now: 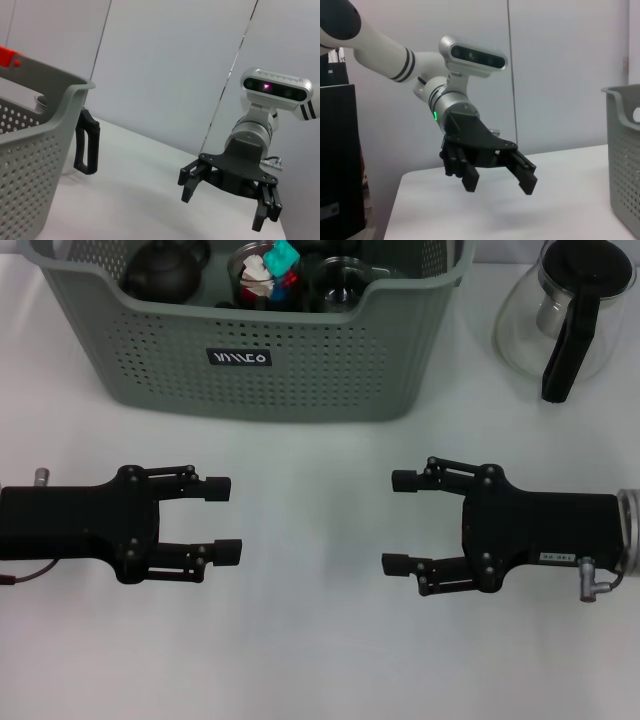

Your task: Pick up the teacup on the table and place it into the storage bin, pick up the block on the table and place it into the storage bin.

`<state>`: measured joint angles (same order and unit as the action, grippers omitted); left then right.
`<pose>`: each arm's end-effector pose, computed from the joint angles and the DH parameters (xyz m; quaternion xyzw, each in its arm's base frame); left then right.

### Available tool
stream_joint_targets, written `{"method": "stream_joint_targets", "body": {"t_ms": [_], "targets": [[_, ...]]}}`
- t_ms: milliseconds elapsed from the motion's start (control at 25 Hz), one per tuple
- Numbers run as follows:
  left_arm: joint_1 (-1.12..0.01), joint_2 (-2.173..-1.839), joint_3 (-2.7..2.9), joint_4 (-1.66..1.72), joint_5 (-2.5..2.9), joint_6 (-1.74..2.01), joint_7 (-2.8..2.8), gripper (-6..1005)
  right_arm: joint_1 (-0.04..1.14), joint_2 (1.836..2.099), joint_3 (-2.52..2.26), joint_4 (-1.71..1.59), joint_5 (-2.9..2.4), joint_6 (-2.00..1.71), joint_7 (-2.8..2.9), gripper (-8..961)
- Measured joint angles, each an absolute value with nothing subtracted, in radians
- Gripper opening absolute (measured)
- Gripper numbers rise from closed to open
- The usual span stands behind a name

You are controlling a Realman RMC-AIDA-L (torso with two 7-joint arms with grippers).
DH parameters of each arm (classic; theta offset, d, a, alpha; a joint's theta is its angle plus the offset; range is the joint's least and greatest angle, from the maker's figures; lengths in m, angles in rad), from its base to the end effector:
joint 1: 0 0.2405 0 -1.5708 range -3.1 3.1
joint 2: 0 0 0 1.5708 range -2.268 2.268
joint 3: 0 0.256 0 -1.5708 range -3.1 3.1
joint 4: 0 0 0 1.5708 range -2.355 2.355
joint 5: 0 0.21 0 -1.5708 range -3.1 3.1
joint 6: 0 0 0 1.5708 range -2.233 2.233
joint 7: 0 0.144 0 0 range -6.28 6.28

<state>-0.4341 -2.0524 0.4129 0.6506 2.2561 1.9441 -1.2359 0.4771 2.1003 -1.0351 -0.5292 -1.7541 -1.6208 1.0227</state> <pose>-0.2964 0.2546 0.0258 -0.9396 -0.2018 -0.2728 0.0443 0.2397 0.2824 -0.0537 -0.9555 0.0621 0.2858 0.0378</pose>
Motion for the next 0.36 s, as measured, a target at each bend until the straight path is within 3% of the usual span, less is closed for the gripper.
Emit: {"method": "stream_joint_targets", "body": {"t_ms": [360], "targets": [[-0.435, -2.051, 0.414, 0.652, 2.251, 1.945, -1.236, 792, 0.477, 2.1, -1.026, -0.522, -1.75, -1.62, 1.028, 922]]}}
